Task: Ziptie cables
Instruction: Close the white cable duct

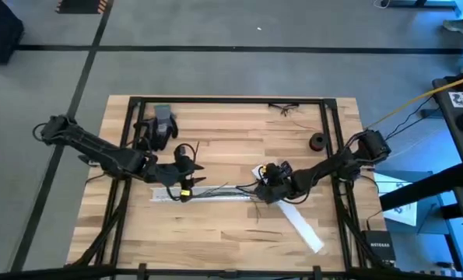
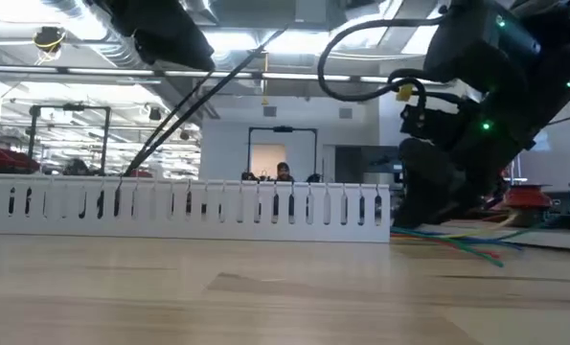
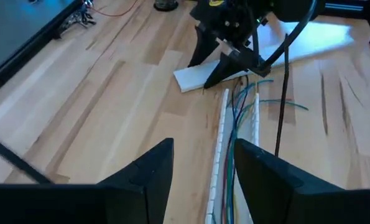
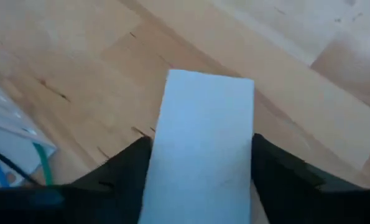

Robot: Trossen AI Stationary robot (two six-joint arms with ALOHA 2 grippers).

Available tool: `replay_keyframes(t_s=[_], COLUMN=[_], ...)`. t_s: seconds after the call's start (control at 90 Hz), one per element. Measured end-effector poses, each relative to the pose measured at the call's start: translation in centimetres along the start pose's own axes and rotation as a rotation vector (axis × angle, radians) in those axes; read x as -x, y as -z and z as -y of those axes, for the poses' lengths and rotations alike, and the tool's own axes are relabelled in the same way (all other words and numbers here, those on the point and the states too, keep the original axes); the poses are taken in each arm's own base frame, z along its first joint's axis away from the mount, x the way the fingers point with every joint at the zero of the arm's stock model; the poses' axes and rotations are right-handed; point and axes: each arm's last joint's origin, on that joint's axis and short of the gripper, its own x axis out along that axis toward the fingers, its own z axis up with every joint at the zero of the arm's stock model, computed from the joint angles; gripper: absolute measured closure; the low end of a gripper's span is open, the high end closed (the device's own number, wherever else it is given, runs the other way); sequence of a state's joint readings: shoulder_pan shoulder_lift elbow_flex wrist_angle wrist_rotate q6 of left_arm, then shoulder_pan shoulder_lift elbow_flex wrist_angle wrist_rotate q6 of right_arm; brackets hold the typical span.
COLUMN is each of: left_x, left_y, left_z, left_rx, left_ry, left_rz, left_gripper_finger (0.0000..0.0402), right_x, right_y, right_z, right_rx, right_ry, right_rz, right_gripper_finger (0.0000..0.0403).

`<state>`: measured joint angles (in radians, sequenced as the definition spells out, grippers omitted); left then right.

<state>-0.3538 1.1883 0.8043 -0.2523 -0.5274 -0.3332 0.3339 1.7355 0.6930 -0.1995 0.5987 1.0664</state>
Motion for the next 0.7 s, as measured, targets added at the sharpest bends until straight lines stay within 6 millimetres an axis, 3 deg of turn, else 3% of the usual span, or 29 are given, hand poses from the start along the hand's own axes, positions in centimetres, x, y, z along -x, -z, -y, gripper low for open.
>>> replay_keyframes(t_s=[0.256,0.4,0.7], left_x=[0.0,0.0,0.0], left_y=[-0.1,-0.3,-0.6], left_z=[0.0,0.1,0.2], left_rx=[-0.001,-0.003,-0.017], left_ry=[0.003,0.009,0.032], left_rz=[0.01,0.029,0.045], left_gripper_finger=[0.0238,0.0238,0.0238], right_x=[0.3,1.7,4.8], right_y=[-0.3,-1.2,-3.4], right_z=[-0.1,0.2,-0.6], right_rx=[0.07,0.137,0.312], right_ry=[-0.029,-0.078,-0.344], right_rz=[0.006,0.005,0.04], right_gripper_finger=[0.0188,0.018,0.0179])
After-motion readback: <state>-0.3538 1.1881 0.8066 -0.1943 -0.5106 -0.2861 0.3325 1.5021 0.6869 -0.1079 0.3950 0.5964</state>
